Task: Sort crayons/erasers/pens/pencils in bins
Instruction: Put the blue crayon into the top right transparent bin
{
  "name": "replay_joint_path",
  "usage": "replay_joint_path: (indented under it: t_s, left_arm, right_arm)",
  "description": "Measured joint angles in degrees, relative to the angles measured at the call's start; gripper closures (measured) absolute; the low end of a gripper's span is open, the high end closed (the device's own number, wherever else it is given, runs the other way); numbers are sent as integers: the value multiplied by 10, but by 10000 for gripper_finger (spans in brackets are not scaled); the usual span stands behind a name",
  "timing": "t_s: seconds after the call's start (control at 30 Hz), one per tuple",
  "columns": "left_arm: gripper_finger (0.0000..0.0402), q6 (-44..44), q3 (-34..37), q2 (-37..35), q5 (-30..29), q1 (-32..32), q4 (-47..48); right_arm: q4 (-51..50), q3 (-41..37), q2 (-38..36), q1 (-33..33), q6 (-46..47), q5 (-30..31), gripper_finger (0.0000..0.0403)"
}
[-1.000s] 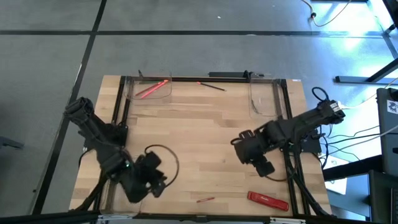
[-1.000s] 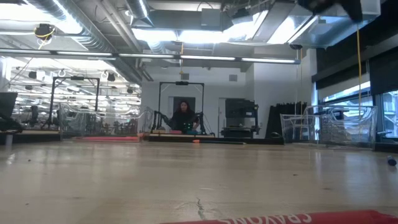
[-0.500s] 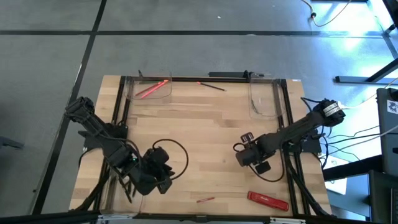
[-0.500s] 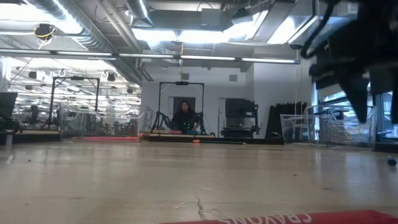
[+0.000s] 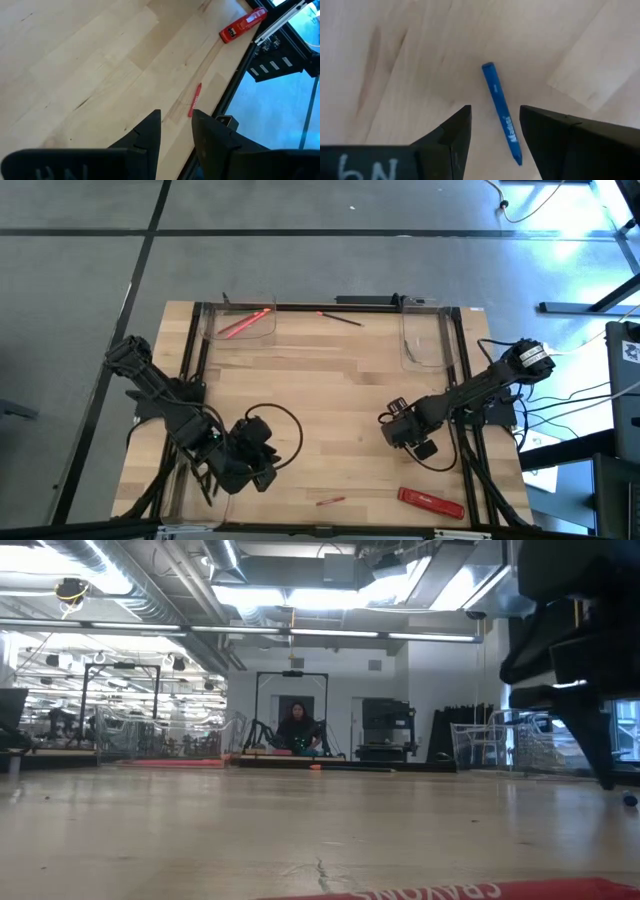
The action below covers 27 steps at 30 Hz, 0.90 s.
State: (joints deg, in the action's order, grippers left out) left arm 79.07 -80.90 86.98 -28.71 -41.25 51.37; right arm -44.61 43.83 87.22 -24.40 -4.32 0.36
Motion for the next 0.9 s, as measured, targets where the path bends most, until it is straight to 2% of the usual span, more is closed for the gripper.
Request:
replay_joint_path:
  t_s: [0.37, 0.77, 0.9]
  left_arm:
    - [299, 3, 0, 0, 0, 0, 0]
    - [299, 4, 0, 0, -3, 0, -12]
    - [299, 3, 0, 0, -3, 0, -15]
  right_arm:
    - [62, -42, -2, 0, -4, -1, 243]
    - [77, -43, -2, 0, -4, -1, 363]
    - [80, -43, -2, 0, -4, -2, 384]
